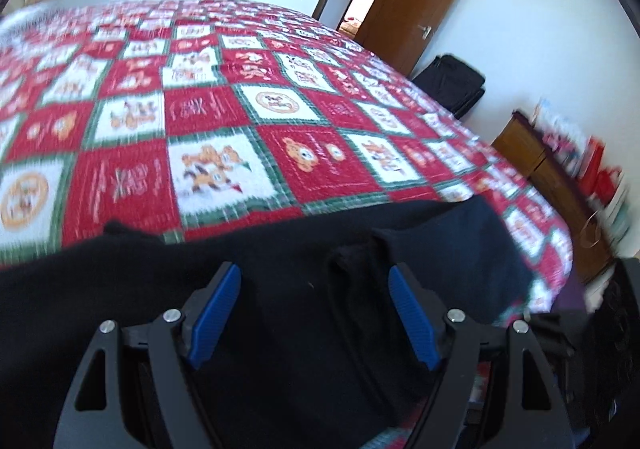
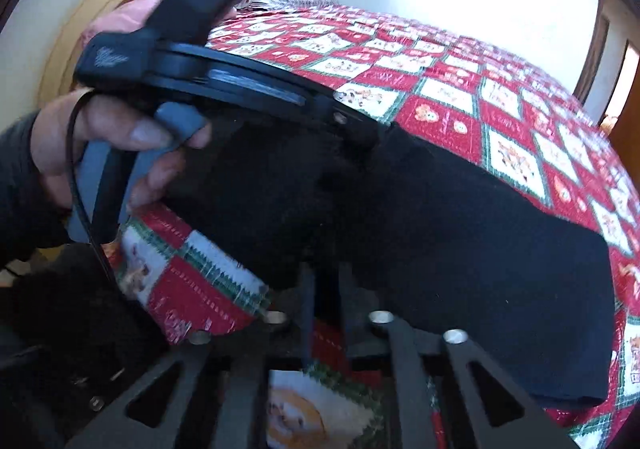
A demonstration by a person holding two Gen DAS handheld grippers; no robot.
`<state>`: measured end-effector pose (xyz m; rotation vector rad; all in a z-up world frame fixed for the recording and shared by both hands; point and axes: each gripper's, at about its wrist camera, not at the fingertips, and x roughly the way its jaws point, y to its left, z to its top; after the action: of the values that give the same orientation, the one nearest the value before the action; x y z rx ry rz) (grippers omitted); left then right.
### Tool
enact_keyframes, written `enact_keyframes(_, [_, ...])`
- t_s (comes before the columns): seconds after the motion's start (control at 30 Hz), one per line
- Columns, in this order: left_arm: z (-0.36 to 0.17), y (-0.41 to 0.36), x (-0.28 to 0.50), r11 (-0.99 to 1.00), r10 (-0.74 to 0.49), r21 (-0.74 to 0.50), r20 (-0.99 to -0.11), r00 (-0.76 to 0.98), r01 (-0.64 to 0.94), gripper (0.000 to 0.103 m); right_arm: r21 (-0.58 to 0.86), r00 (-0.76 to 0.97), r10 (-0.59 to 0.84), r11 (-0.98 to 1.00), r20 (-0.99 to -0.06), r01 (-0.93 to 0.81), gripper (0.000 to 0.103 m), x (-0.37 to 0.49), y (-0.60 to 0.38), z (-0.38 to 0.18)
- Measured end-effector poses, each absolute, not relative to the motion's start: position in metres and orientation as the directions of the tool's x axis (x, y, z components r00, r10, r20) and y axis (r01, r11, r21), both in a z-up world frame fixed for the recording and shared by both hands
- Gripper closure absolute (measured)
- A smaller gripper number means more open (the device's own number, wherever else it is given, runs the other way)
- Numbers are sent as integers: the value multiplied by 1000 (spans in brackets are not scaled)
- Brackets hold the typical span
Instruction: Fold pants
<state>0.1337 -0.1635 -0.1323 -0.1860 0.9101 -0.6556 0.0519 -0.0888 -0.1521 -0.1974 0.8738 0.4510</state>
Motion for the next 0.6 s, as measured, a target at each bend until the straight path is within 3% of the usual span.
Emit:
enact_keyframes(0.03, [-133, -164, 131, 782, -614, -437, -665, 425, 445, 24, 20, 568, 305, 892, -765, -453, 56, 50, -95, -148])
enact_keyframes(0.17, [-131, -181, 122, 758, -640, -452, -656, 400, 471, 26, 42, 669, 274, 939, -691, -341, 56, 41, -147, -130])
enact_keyframes(0.2, [-132, -188, 120, 752, -644, -449, -659, 390, 482, 31, 56, 692, 258, 952, -675, -301, 56, 42, -160, -127])
enact_keyframes(0.3, [-136, -216, 117, 773, -592, -361, -707, 387, 522, 54, 156, 756, 184, 982, -628, -109, 48, 47, -210, -124])
enact_keyframes(0.37, [-134, -227, 116, 795, -543, -279, -724, 426, 539, 75, 226, 769, 167, 974, -617, -30, 47, 54, -231, -124])
enact_keyframes(0.4, [-133, -228, 117, 794, -539, -273, -728, 423, 543, 90, 257, 775, 160, 966, -611, 3, 47, 56, -241, -125])
enact_keyframes(0.6, [-115, -204, 120, 822, -518, -262, -712, 474, 505, 91, 276, 810, 136, 961, -571, 34, 46, 51, -250, -118])
